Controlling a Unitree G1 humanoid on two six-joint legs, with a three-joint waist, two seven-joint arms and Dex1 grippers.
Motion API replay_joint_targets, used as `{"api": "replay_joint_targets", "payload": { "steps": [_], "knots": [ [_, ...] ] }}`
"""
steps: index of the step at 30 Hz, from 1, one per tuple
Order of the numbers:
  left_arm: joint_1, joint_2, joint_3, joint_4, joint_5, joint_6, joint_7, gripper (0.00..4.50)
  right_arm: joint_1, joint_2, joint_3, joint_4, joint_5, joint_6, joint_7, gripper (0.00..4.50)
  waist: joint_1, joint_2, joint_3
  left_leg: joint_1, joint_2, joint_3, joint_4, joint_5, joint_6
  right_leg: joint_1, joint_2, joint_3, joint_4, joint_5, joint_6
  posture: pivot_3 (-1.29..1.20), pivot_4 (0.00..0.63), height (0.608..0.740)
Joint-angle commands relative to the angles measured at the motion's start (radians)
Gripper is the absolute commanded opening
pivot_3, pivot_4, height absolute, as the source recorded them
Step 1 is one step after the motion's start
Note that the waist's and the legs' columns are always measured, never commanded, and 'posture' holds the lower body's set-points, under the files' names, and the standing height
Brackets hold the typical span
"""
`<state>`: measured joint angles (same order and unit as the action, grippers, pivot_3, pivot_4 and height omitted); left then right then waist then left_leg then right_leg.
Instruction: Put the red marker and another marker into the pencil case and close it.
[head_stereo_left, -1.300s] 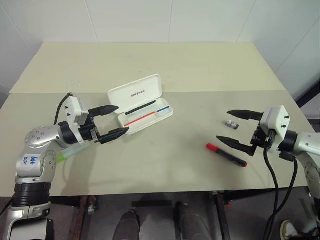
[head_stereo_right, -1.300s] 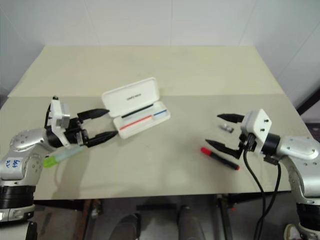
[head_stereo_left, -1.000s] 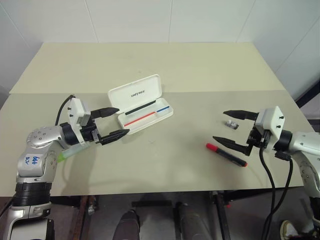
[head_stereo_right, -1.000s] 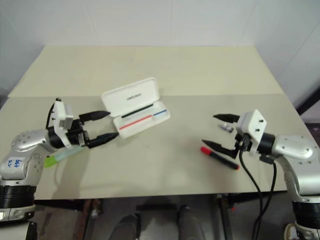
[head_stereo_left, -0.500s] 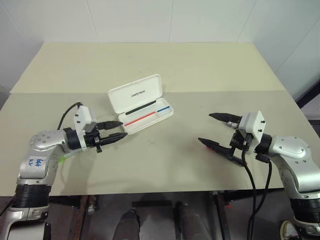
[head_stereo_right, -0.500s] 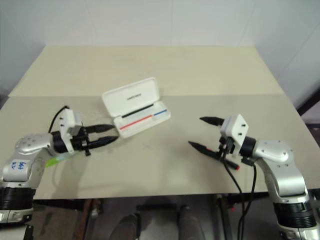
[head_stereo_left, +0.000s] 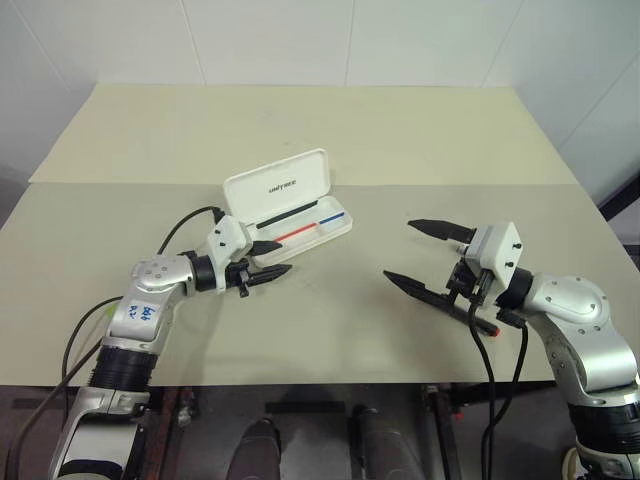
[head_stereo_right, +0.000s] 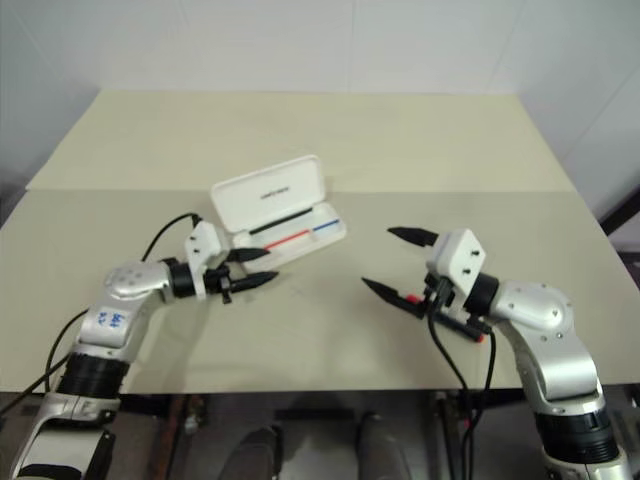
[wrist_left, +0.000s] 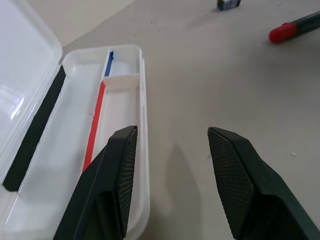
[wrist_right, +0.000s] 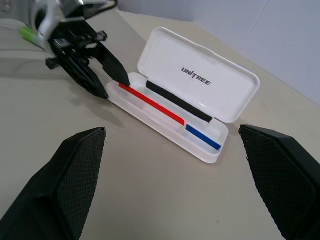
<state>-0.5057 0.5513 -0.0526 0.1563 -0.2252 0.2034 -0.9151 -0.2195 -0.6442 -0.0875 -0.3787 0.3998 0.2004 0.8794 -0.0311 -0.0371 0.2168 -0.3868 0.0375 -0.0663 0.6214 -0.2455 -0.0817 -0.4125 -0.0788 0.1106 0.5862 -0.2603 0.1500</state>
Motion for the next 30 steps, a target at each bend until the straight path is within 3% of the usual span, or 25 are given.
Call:
{"api": "replay_joint_targets", "payload": {
  "steps": [1, 14, 17, 22, 26, 30],
  "knots": [
    [-0.04, -0.008, -0.008, 0.038, 0.029, -0.033, 0.012, 2.27, 0.024, -0.036, -0.045, -0.078, 0.041, 0.028, 0.001, 4.5, 0.001, 0.0, 0.0, 0.0, 0.0, 0.0, 0.0, 0.0, 0.0, 0.0, 0.0, 0.0, 0.0, 0.0, 0.0, 0.0, 0.15, 0.74],
    [-0.125, -0.032, -0.074, 0.173, 0.106, -0.003, -0.007, 2.27, 0.031, -0.069, -0.078, -0.189, 0.086, 0.11, -0.049, 4.5, 0.001, 0.0, 0.0, 0.0, 0.0, 0.0, 0.0, 0.0, 0.0, 0.0, 0.0, 0.0, -0.001, -0.001, -0.001, 0.0, 0.15, 0.74],
    [-0.138, -0.03, -0.087, 0.186, 0.124, -0.001, -0.007, 1.74, 0.026, -0.072, -0.084, -0.193, 0.089, 0.113, -0.057, 4.5, 0.001, 0.0, 0.0, 0.0, 0.0, 0.0, 0.001, 0.0, 0.0, 0.0, 0.0, 0.0, -0.001, -0.001, -0.001, 0.0, 0.15, 0.74],
    [-0.155, -0.034, -0.095, 0.209, 0.139, -0.009, -0.011, 0.03, 0.01, -0.078, -0.09, -0.19, 0.094, 0.115, -0.063, 4.5, 0.0, 0.0, 0.0, 0.0, 0.0, 0.0, 0.0, 0.0, 0.0, 0.001, 0.0, 0.0, -0.001, -0.001, -0.001, 0.0, 0.15, 0.74],
    [-0.161, -0.033, -0.1, 0.212, 0.147, -0.014, -0.02, 0.03, -0.002, -0.081, -0.089, -0.181, 0.095, 0.115, -0.061, 4.5, 0.001, 0.0, 0.0, 0.0, 0.0, 0.0, 0.0, 0.0, 0.0, 0.001, 0.0, 0.0, -0.001, -0.001, -0.001, 0.0, 0.15, 0.74],
    [-0.131, -0.009, -0.138, 0.187, 0.184, -0.132, -0.065, 0.03, -0.015, -0.085, -0.083, -0.167, 0.096, 0.113, -0.051, 4.5, 0.002, 0.0, 0.0, 0.0, 0.0, 0.0, 0.0, 0.0, 0.0, 0.001, 0.0, 0.0, -0.001, -0.001, -0.001, 0.0, 0.15, 0.74]
  ]
}}
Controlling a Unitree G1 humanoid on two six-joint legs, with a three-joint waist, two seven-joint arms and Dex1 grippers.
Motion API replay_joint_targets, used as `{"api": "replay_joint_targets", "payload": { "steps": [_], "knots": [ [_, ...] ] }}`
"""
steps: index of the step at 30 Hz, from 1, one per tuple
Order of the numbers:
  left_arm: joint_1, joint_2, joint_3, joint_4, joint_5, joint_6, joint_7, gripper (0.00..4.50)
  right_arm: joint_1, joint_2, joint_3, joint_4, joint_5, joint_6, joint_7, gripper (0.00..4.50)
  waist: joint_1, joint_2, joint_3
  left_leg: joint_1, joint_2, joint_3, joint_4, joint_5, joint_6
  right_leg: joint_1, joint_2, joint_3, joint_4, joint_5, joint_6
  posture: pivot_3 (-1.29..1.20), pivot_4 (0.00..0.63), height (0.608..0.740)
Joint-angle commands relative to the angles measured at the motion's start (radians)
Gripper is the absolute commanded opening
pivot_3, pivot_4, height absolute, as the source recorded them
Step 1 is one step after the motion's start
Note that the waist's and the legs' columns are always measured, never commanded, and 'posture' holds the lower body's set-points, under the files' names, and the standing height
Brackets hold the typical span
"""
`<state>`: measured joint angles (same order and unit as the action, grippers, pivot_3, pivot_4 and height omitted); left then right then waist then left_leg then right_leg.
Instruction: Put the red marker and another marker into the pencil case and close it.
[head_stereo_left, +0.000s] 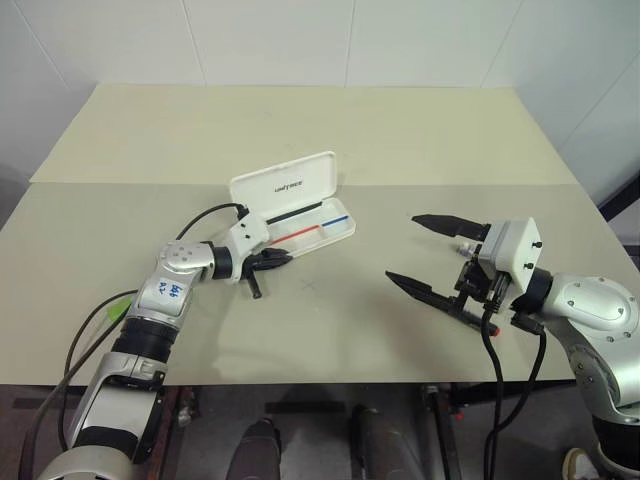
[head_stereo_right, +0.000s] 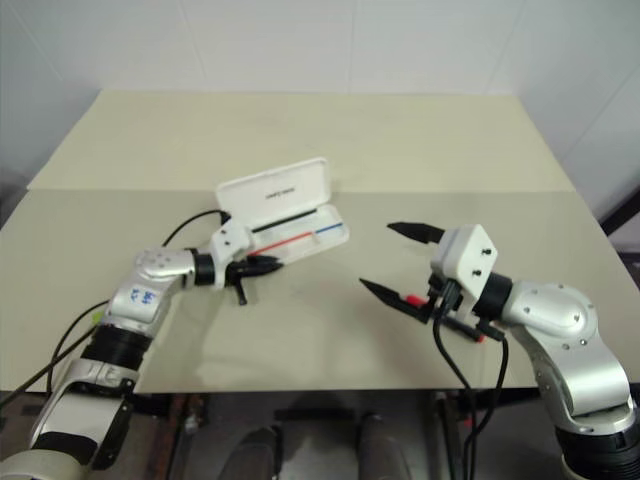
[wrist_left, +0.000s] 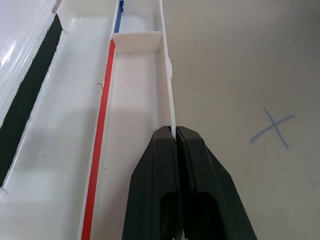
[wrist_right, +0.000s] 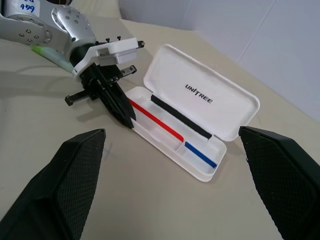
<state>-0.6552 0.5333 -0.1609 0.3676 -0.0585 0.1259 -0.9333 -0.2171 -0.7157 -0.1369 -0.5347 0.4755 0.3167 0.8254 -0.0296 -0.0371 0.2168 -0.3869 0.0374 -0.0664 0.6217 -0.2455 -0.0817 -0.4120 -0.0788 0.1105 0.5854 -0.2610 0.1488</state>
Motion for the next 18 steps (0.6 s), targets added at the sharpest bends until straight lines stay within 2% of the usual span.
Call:
{"api": "replay_joint_targets", "payload": {
  "steps": [1, 4, 12, 18],
  "knots": [
    [0.024, 0.003, -0.02, -0.032, -0.007, -0.044, -0.061, 0.03, -0.02, -0.014, -0.031, -0.006, 0.019, -0.005, 0.006, 4.5, 0.001, 0.0, 0.0, 0.0, 0.0, 0.0, 0.0, 0.0, 0.0, 0.0, 0.0, 0.0, 0.0, 0.0, 0.0, 0.0, 0.15, 0.74],
    [0.035, 0.009, -0.001, -0.059, -0.037, -0.067, -0.093, 0.03, -0.026, -0.015, -0.026, 0.005, 0.019, -0.007, 0.013, 4.5, 0.001, 0.0, 0.0, 0.0, 0.0, 0.0, 0.0, 0.0, 0.0, 0.0, 0.0, 0.0, 0.0, 0.0, 0.0, 0.0, 0.15, 0.74],
    [0.112, 0.137, 0.051, -0.188, -0.112, -0.054, -0.226, 0.03, -0.029, -0.008, -0.018, 0.025, 0.03, -0.007, 0.029, 4.5, -0.005, 0.0, 0.0, 0.0, 0.0, 0.0, -0.002, -0.001, 0.001, -0.001, 0.0, 0.0, 0.001, 0.0, 0.0, 0.0, 0.15, 0.74],
    [0.159, 0.188, 0.071, -0.233, -0.171, -0.092, -0.333, 0.03, -0.044, 0.004, 0.003, 0.045, 0.022, -0.019, 0.034, 4.5, -0.001, 0.0, 0.0, 0.0, 0.0, 0.0, -0.001, -0.001, 0.001, -0.001, 0.0, 0.0, 0.0, -0.001, -0.001, 0.0, 0.15, 0.74]
  ]
}}
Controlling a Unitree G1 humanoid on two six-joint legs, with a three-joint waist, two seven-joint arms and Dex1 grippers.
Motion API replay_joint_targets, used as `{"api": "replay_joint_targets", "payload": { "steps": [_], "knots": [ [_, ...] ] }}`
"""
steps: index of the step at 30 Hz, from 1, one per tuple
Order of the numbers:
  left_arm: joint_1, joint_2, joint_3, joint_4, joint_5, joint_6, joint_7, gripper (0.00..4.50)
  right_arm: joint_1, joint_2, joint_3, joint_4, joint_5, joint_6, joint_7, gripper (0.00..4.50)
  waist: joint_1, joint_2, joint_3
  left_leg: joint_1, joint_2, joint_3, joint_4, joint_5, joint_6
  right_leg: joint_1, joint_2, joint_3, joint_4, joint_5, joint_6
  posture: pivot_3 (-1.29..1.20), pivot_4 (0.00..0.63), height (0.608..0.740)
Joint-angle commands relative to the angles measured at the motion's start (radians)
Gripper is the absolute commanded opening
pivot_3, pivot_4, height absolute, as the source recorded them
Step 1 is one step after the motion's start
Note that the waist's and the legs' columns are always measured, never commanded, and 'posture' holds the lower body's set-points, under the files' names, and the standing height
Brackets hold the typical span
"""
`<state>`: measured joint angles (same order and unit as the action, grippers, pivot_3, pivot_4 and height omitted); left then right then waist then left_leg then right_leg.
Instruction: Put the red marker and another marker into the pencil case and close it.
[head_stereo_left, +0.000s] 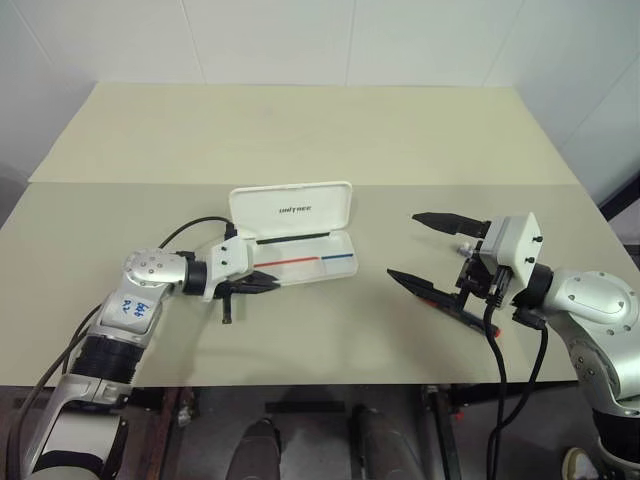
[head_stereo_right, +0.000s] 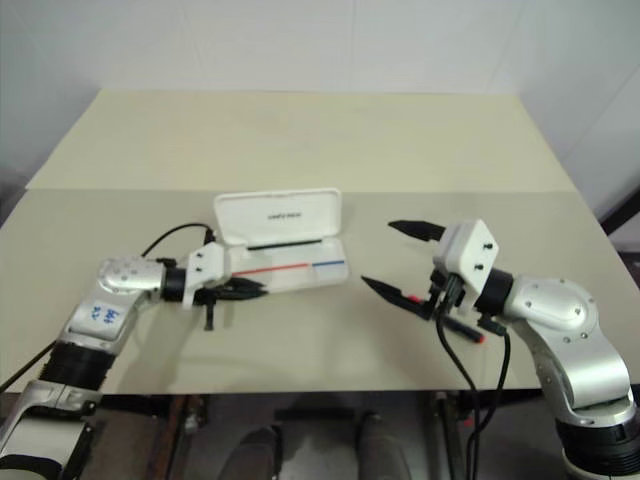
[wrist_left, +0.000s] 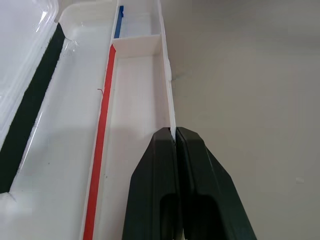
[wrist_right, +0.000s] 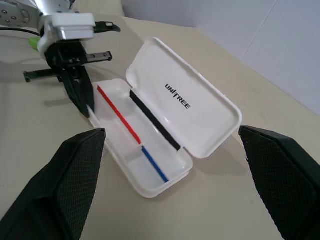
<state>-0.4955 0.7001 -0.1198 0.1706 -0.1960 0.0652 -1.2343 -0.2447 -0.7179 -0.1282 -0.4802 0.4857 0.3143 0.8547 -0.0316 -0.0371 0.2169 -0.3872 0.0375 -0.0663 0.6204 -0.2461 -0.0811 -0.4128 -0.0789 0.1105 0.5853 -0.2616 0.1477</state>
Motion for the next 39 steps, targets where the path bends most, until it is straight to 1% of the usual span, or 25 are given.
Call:
{"api": "replay_joint_targets", "payload": {
  "steps": [1, 4, 10, 16, 21, 31, 34, 36, 39],
  "knots": [
    [0.0, 0.019, 0.029, -0.034, -0.036, -0.04, -0.038, 0.03, -0.019, 0.009, -0.003, -0.007, 0.013, -0.017, 0.005, 4.5, 0.002, 0.0, 0.0, 0.0, 0.0, 0.0, 0.0, 0.0, 0.0, 0.0, 0.0, 0.0, 0.0, 0.0, 0.0, 0.0, 0.15, 0.74],
    [-0.001, -0.002, 0.023, -0.037, -0.054, -0.058, -0.056, 0.03, -0.026, 0.013, 0.003, -0.004, 0.011, -0.017, 0.006, 4.5, 0.002, 0.0, 0.0, 0.0, 0.0, 0.0, 0.0, 0.0, 0.0, 0.0, 0.0, 0.0, 0.0, 0.0, 0.0, 0.0, 0.15, 0.74],
    [-0.002, -0.046, -0.013, -0.052, -0.045, -0.067, -0.068, 0.03, -0.029, 0.014, 0.004, -0.008, 0.011, -0.013, 0.005, 4.5, 0.001, 0.0, 0.0, 0.0, 0.0, 0.0, 0.0, 0.0, 0.0, 0.0, 0.0, 0.0, 0.0, 0.0, 0.0, 0.0, 0.15, 0.74],
    [-0.01, -0.093, -0.046, -0.042, -0.016, -0.065, -0.044, 0.03, -0.013, 0.008, -0.011, -0.026, 0.014, -0.006, -0.003, 4.5, 0.001, 0.0, 0.0, 0.0, 0.0, 0.0, 0.0, 0.0, 0.0, 0.0, 0.0, 0.0, 0.0, 0.0, 0.0, 0.0, 0.15, 0.74],
    [-0.007, -0.104, -0.071, -0.052, 0.007, -0.022, -0.011, 0.03, -0.008, 0.008, -0.014, -0.034, 0.011, -0.004, -0.01, 4.5, 0.0, 0.0, 0.0, 0.0, 0.0, 0.0, 0.0, 0.0, 0.0, 0.0, 0.0, 0.0, 0.0, 0.0, 0.0, 0.0, 0.15, 0.74],
    [0.024, -0.081, -0.075, -0.134, 0.007, 0.107, 0.036, 0.03, -0.007, 0.01, -0.013, -0.04, 0.012, -0.004, -0.021, 4.5, 0.0, 0.0, 0.0, 0.0, 0.0, 0.0, 0.001, 0.0, 0.0, 0.0, 0.0, 0.0, 0.0, 0.0, 0.0, 0.0, 0.15, 0.74],
    [0.021, -0.082, -0.075, -0.143, 0.003, 0.115, 0.032, 0.69, -0.009, 0.011, -0.011, -0.04, 0.013, -0.004, -0.024, 4.5, 0.0, 0.0, 0.0, 0.0, 0.0, 0.0, 0.001, 0.0, 0.0, 0.0, 0.0, 0.0, 0.0, 0.0, 0.0, 0.0, 0.15, 0.74],
    [0.018, -0.082, -0.074, -0.148, 0.007, 0.109, 0.034, 1.25, -0.011, 0.012, -0.009, -0.038, 0.013, -0.004, -0.025, 4.5, 0.0, 0.0, 0.0, 0.0, 0.0, 0.0, 0.001, 0.0, 0.0, 0.0, 0.0, 0.0, 0.0, 0.0, 0.0, 0.0, 0.15, 0.74],
    [0.016, -0.08, -0.071, -0.159, 0.001, 0.11, 0.027, 2.32, -0.012, 0.014, -0.007, -0.034, 0.012, -0.005, -0.026, 4.5, 0.0, 0.0, 0.0, 0.0, 0.0, 0.0, 0.001, 0.0, 0.0, 0.0, 0.0, 0.0, 0.0, 0.0, 0.0, 0.0, 0.15, 0.74]
  ]
}}
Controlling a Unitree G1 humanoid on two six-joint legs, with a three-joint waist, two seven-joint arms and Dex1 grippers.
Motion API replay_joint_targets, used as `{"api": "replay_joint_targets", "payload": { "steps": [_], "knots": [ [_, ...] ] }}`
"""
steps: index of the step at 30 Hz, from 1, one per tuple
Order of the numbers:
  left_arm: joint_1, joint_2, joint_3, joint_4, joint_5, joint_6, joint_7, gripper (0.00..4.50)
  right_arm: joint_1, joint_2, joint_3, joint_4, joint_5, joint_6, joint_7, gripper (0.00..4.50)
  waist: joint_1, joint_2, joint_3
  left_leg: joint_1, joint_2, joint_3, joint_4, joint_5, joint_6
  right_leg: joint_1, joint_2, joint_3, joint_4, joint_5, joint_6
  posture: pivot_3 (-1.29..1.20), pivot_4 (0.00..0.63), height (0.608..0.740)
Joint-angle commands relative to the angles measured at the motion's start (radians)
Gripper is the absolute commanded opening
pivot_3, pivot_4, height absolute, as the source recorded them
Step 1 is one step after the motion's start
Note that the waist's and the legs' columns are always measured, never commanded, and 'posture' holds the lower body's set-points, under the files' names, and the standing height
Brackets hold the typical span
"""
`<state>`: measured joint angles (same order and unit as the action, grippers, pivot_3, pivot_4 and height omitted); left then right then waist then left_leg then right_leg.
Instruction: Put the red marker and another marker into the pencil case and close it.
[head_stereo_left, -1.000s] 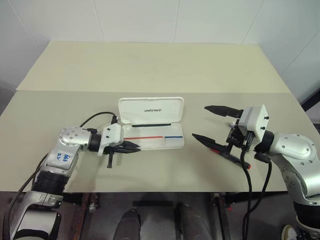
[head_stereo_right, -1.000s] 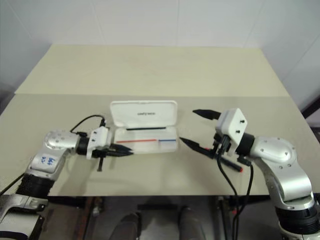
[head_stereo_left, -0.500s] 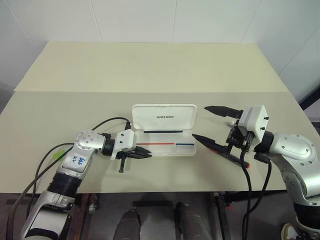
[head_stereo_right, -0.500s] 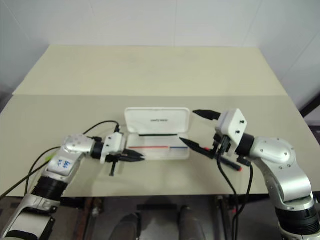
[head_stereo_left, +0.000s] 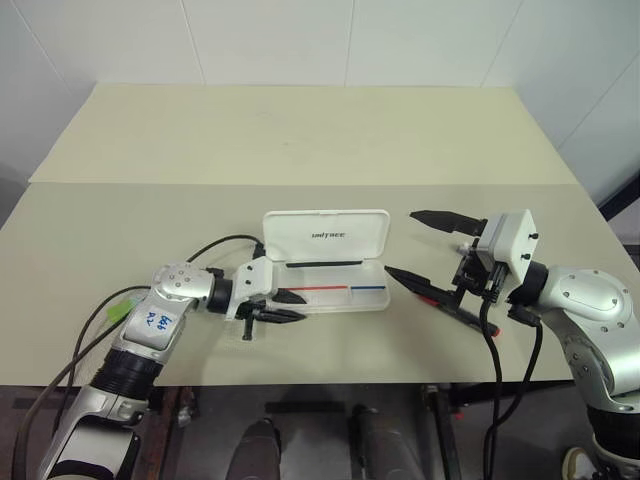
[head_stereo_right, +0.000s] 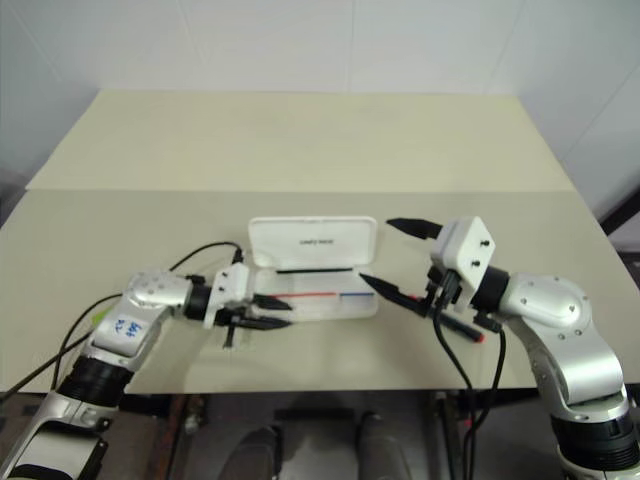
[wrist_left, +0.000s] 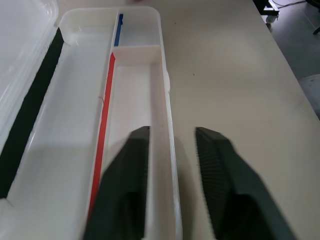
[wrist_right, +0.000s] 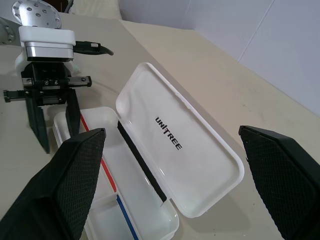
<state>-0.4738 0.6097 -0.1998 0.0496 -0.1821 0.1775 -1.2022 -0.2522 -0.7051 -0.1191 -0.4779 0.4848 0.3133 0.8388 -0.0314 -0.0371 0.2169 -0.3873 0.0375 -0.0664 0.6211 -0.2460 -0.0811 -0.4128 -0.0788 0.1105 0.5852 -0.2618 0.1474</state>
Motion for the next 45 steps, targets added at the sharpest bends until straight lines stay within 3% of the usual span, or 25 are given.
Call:
{"api": "replay_joint_targets", "payload": {
  "steps": [1, 2, 7, 12, 15, 19, 22, 28, 45],
  "knots": [
    [-0.006, 0.011, 0.01, -0.04, -0.017, -0.002, -0.008, 2.63, -0.006, 0.002, -0.015, -0.035, 0.013, -0.004, -0.01, 4.5, 0.0, 0.0, 0.0, 0.0, 0.0, 0.0, 0.0, 0.0, 0.0, 0.0, 0.0, 0.0, 0.0, 0.0, 0.0, 0.0, 0.15, 0.74],
    [-0.006, 0.01, 0.027, -0.06, -0.046, 0.033, -0.008, 2.93, -0.008, 0.006, -0.011, -0.03, 0.012, -0.008, -0.008, 4.5, 0.0, 0.0, 0.0, 0.0, 0.0, 0.0, 0.0, 0.0, 0.0, 0.0, 0.0, 0.0, 0.0, 0.0, 0.0, 0.0, 0.15, 0.74],
    [0.013, 0.05, 0.098, -0.168, -0.159, 0.165, -0.017, 2.93, -0.008, 0.023, -0.009, -0.006, 0.014, -0.012, -0.009, 4.5, -0.002, 0.0, 0.0, 0.0, 0.0, 0.0, 0.0, 0.0, 0.0, 0.0, 0.0, 0.0, 0.0, 0.0, 0.0, 0.0, 0.15, 0.74],
    [0.079, 0.14, 0.179, -0.264, -0.267, 0.204, -0.085, 4.43, 0.083, 0.028, -0.092, 0.001, 0.047, 0.03, -0.047, 4.5, -0.003, 0.0, 0.0, 0.0, 0.0, 0.0, -0.001, 0.0, 0.0, 0.0, 0.0, 0.0, 0.0, 0.0, 0.0, 0.0, 0.15, 0.74],
    [0.144, 0.202, 0.265, -0.317, -0.359, 0.218, -0.147, 4.43, 0.188, 0.002, -0.137, -0.013, 0.05, 0.053, -0.039, 4.5, 0.001, 0.0, 0.0, 0.0, 0.0, 0.0, -0.001, 0.0, 0.0, 0.0, 0.0, 0.0, 0.0, -0.001, -0.001, 0.0, 0.15, 0.74],
    [0.218, 0.28, 0.398, -0.25, -0.357, 0.125, -0.19, 4.43, 0.331, -0.039, -0.218, 0.055, 0.02, 0.024, 0.007, 4.5, 0.0, 0.0, 0.0, 0.0, 0.0, 0.0, -0.001, -0.001, 0.0, 0.0, 0.0, 0.0, -0.001, -0.001, -0.001, 0.0, 0.15, 0.74],
    [0.224, 0.271, 0.429, -0.211, -0.346, 0.068, -0.176, 4.43, 0.371, -0.062, -0.238, 0.109, -0.002, -0.017, 0.043, 4.5, -0.002, 0.0, 0.0, 0.0, 0.0, 0.001, 0.0, -0.001, 0.0, 0.001, 0.0, 0.0, -0.003, -0.001, -0.002, 0.0, 0.15, 0.74],
    [0.203, 0.23, 0.413, -0.197, -0.352, 0.048, -0.144, 4.43, 0.37, -0.078, -0.21, 0.241, -0.037, -0.077, 0.117, 4.5, -0.012, 0.0, 0.0, 0.0, 0.0, 0.001, 0.002, 0.0, 0.001, 0.004, 0.0, 0.0, -0.011, 0.003, -0.004, 0.0, 0.15, 0.74],
    [0.174, 0.256, 0.437, -0.191, -0.37, 0.092, -0.129, 4.43, 0.232, -0.083, -0.113, 0.586, -0.137, -0.201, 0.252, 4.5, -0.026, 0.0, 0.0, 0.001, 0.0, 0.001, 0.0, 0.0, 0.001, 0.002, 0.0, 0.0, -0.006, 0.001, -0.001, 0.0, 0.15, 0.74]
  ]
}}
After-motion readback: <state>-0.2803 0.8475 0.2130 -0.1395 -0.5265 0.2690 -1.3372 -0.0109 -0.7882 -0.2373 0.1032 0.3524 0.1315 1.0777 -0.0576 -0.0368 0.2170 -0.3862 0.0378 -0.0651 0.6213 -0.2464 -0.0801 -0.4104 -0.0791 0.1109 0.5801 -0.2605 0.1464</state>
